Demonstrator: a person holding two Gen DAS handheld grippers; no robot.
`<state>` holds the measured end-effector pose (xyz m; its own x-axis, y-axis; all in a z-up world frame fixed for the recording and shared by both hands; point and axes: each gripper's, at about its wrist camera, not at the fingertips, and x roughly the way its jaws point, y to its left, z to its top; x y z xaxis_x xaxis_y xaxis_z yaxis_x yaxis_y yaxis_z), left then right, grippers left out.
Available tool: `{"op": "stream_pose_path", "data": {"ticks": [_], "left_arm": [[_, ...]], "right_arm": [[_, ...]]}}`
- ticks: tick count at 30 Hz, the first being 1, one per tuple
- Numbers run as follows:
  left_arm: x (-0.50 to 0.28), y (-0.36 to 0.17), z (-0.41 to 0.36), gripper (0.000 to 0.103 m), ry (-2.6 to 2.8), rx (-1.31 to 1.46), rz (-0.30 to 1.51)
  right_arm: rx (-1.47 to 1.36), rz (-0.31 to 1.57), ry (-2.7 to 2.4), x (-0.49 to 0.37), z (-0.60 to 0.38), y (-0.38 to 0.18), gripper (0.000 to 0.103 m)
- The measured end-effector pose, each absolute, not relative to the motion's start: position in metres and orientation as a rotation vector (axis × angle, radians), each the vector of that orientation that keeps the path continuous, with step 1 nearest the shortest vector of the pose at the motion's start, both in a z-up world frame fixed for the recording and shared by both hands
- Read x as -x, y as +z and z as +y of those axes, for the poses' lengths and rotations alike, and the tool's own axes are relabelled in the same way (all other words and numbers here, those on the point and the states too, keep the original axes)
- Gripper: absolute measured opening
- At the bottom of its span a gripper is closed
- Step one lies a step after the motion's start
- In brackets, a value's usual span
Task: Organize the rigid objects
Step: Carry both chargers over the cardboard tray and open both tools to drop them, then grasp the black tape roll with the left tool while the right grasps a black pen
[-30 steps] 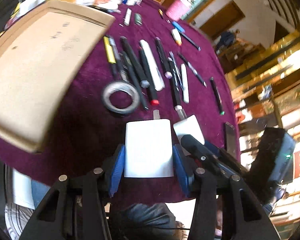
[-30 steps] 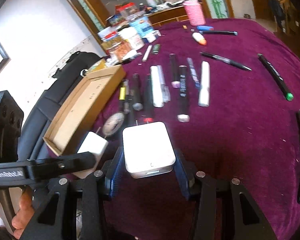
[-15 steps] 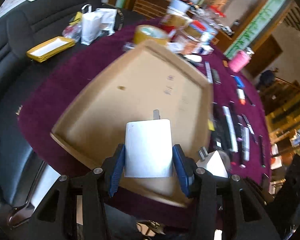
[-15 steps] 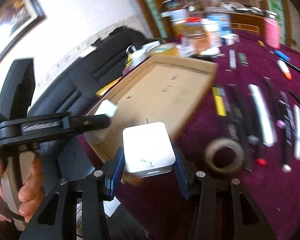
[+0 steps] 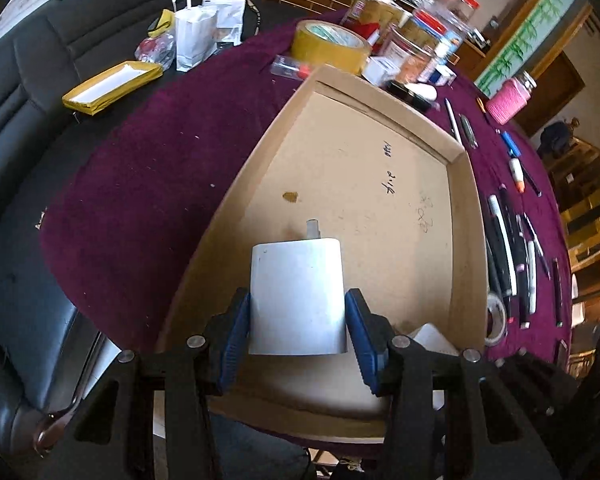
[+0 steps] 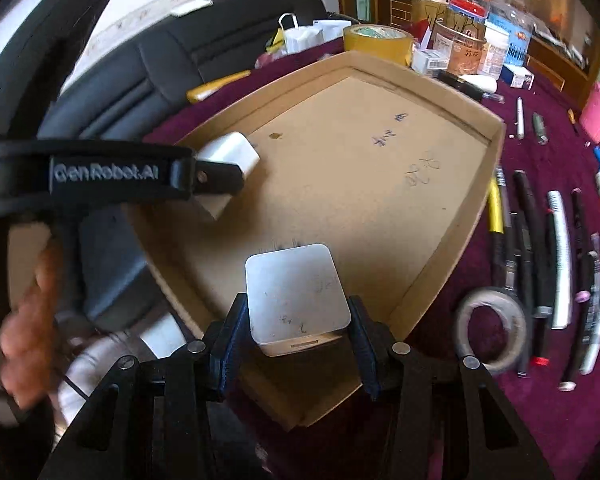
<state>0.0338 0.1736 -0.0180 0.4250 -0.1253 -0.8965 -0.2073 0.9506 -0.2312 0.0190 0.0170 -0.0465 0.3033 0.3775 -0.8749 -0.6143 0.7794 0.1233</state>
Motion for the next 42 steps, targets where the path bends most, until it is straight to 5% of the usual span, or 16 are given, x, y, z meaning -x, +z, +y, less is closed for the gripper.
{"op": "stream_pose_path", "data": {"ticks": [22, 30, 42], "left_arm": [[-0.035, -0.036, 0.169, 0.048, 0.134, 0.182, 1.212], [-0.027, -0.025, 0.172, 0.072, 0.07, 0.292, 1.185], [-0.008, 0.013, 0.086, 0.074, -0.103, 0.241, 1.056]], "right_arm": [[0.199, 1.064, 0.7, -0.029, 0.028, -0.054, 0.056], [0.123, 1.005, 0.742, -0.015, 0.008, -0.039, 0.06], [-0.179, 0.907, 0.591, 0.014, -0.116, -0.031, 0.06]]}}
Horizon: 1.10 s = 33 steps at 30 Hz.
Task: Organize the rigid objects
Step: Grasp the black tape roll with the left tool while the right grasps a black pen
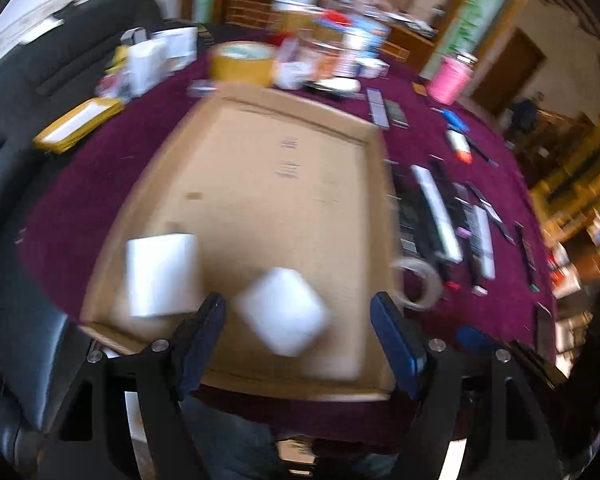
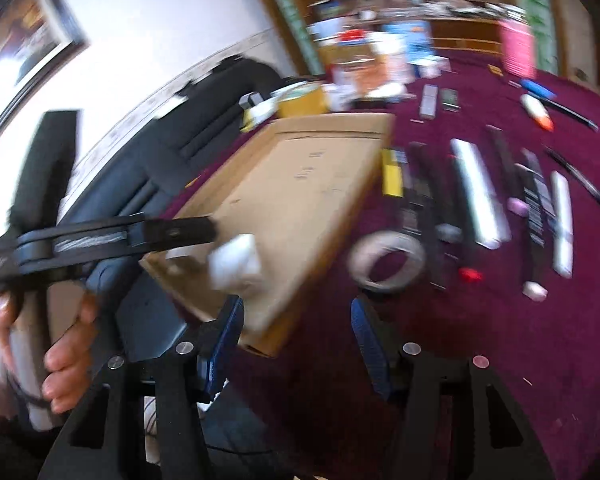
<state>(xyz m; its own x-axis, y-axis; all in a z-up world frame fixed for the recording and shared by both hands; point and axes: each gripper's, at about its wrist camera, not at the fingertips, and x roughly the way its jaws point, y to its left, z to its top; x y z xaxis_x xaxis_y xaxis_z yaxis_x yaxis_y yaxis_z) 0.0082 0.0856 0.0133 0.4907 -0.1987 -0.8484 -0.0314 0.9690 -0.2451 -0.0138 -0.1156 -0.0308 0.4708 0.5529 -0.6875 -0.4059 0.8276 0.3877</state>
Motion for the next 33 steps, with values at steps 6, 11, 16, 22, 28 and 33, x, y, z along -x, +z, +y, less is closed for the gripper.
{"op": "stream_pose_path", "data": {"ticks": [6, 11, 16, 22, 28, 33], "left_arm": [[-0.02, 0.009, 0.02, 0.074, -0.241, 0.14, 1.064], [-0.043, -0.001, 0.0, 0.073, -0.312, 0.175, 1.127], [-0.057, -0.01, -0.015, 0.061, -0.343, 0.178, 1.172], [-0.062, -0.019, -0.028, 0.044, -0.344, 0.139, 1.206], [-0.057, -0.034, -0.056, 0.03, -0.351, -0.021, 1.219], [-0.066, -0.045, -0.054, 0.023, -0.321, -0.009, 1.217]], "right_arm": [[-0.278, 0.962, 0.524, 0.008, -0.162, -0.046, 0.059], [-0.295, 0.98, 0.493, 0.005, -0.178, -0.054, 0.047], [-0.312, 0.982, 0.48, 0.003, -0.188, -0.06, 0.044], [-0.32, 0.975, 0.463, -0.004, -0.201, -0.062, 0.041], [-0.344, 0.961, 0.453, -0.007, -0.211, -0.06, 0.041], [-0.373, 0.956, 0.444, -0.011, -0.221, -0.059, 0.041]]}}
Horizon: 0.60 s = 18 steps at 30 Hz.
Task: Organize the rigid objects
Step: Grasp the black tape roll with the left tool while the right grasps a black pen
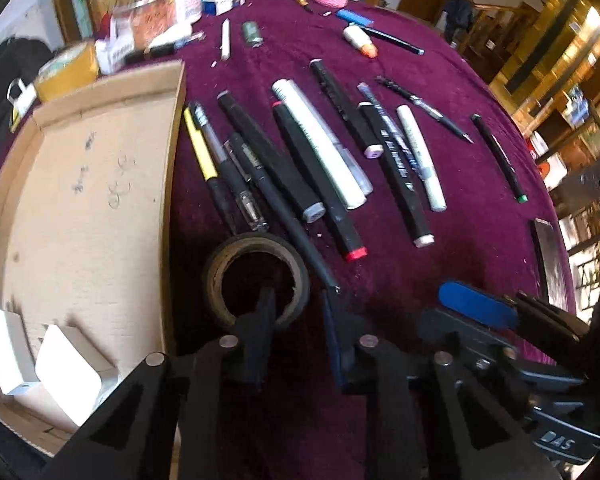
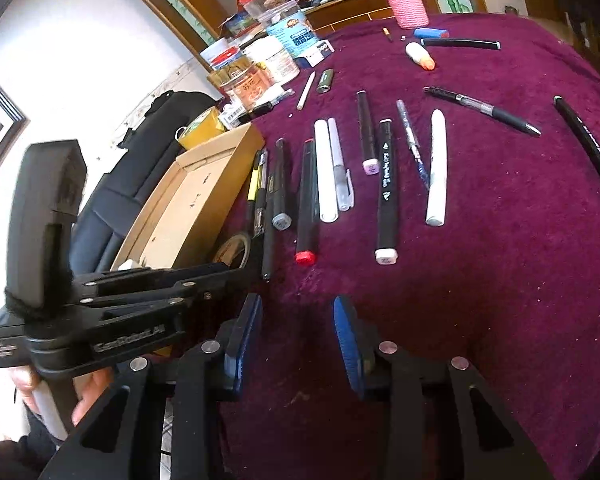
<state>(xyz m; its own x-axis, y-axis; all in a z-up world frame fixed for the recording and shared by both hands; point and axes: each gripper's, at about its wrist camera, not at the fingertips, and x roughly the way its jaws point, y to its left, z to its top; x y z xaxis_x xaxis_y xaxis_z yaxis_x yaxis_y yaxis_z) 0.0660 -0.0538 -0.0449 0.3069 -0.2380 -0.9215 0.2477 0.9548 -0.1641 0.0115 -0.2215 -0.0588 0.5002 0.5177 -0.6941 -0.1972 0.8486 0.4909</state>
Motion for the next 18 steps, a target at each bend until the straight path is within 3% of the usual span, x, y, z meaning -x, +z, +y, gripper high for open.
{"op": "stream_pose_path", "data": {"ticks": [4, 6, 10, 16, 18], "left_arm": [[-0.067, -0.047, -0.054, 0.018, -0.313, -0.023, 1.201], [-0.065, -0.046, -0.053, 0.009, -0.323, -0.013, 1.19], [-0.057, -0.039, -0.049, 0.007, -0.349, 0.003, 1.177], [-0.037, -0.016, -0.035, 0.007, -0.415, 0.105, 1.167], [-0.032, -0.007, -0.027, 0.007, -0.44, 0.15, 1.165]], "right_arm": [[-0.376, 0.959, 0.437, -0.012, -0.223, -0.058, 0.041], [-0.379, 0.96, 0.445, -0.013, -0.221, -0.057, 0.041], [-0.373, 0.961, 0.446, -0.017, -0.216, -0.056, 0.04], [-0.37, 0.986, 0.462, -0.029, -0.207, -0.059, 0.022], [-0.371, 0.998, 0.472, -0.036, -0.201, -0.06, 0.021]]}}
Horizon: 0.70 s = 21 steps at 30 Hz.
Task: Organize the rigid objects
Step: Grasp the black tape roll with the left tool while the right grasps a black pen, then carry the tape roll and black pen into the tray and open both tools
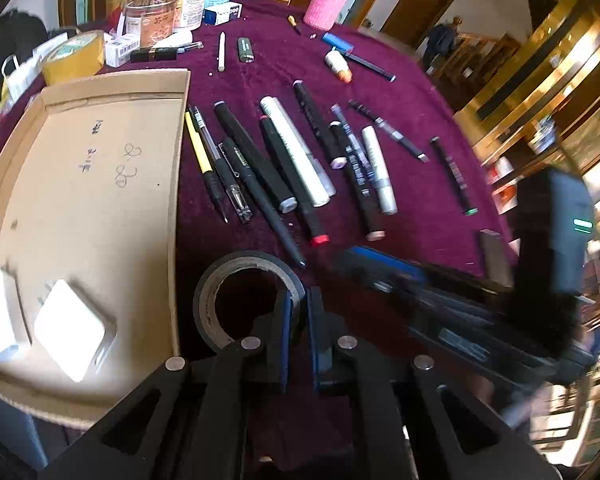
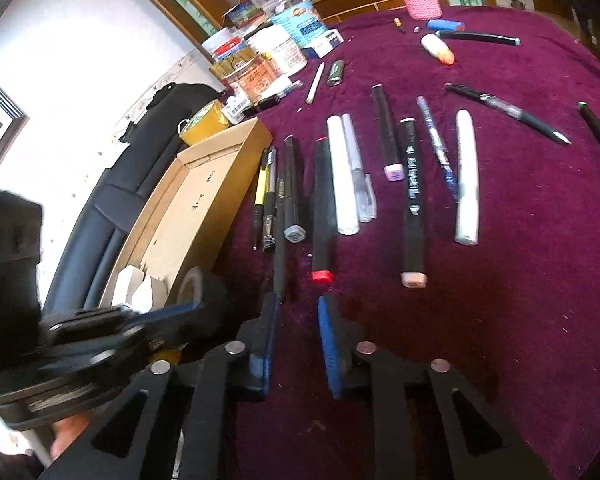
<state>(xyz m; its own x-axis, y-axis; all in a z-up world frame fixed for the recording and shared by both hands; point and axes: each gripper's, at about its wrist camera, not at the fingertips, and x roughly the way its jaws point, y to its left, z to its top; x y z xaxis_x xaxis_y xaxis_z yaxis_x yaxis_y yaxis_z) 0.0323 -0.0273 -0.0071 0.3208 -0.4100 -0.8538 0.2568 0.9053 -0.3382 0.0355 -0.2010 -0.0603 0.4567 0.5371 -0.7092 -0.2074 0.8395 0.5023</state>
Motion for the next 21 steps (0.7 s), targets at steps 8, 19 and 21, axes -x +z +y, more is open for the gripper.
{"op": "stream_pose_path", "data": {"ticks": [8, 19, 21], "left_arm": [[-0.02, 0.022, 0.01, 0.007, -0.45, 0.237, 1.133], [-0.023, 0.016, 0.05, 0.007, -0.378, 0.293, 1.141], [-0.024, 0.015, 0.054, 0.007, -0.373, 0.297, 1.138]], "right_arm": [[-0.243, 1.007, 0.427, -0.064, -0.16, -0.06, 0.021], [-0.102, 1.03, 0.384, -0.071, -0.131, -0.072, 0.01], [-0.097, 1.027, 0.388, -0.062, -0.131, -0.071, 0.01]]}}
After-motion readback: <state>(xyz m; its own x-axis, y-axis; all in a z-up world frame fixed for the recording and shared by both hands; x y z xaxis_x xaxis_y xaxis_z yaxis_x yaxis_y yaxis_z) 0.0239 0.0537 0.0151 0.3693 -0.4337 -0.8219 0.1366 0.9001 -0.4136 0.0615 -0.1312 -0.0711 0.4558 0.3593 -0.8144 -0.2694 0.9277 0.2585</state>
